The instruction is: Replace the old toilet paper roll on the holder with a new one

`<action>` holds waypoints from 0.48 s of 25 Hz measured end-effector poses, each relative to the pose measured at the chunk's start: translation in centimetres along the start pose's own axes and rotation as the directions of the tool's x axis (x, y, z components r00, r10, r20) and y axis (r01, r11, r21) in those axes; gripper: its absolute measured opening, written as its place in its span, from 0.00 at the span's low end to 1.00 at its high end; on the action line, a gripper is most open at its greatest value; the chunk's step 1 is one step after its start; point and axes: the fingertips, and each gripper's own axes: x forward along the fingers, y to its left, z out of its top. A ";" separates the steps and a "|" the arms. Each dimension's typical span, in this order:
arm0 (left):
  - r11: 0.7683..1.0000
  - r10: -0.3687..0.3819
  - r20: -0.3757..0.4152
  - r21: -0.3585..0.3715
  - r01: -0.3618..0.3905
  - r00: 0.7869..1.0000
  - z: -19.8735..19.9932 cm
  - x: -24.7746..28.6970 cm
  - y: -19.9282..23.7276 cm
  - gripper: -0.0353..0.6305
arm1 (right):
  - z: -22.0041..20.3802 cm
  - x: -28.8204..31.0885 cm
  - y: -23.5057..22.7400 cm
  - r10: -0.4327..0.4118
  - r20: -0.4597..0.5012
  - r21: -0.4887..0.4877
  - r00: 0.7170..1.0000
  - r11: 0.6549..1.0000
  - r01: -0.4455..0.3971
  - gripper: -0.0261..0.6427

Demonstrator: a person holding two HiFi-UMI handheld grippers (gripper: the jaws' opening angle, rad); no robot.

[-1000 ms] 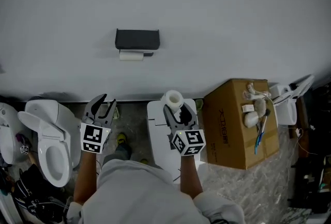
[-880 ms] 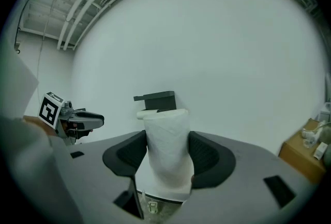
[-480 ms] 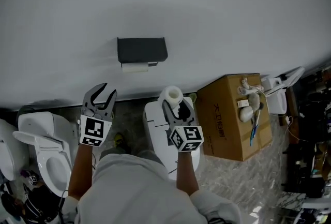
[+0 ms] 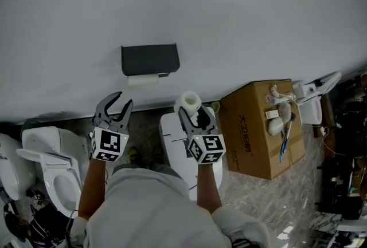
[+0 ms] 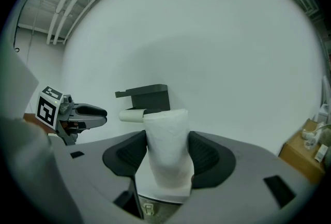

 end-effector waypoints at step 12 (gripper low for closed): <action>0.835 0.151 -0.169 0.549 -0.034 0.974 1.3 4.1 -2.1 0.33 | 0.7 1.6 -2.3 0.097 0.021 0.016 0.995 0.995 -0.097 0.43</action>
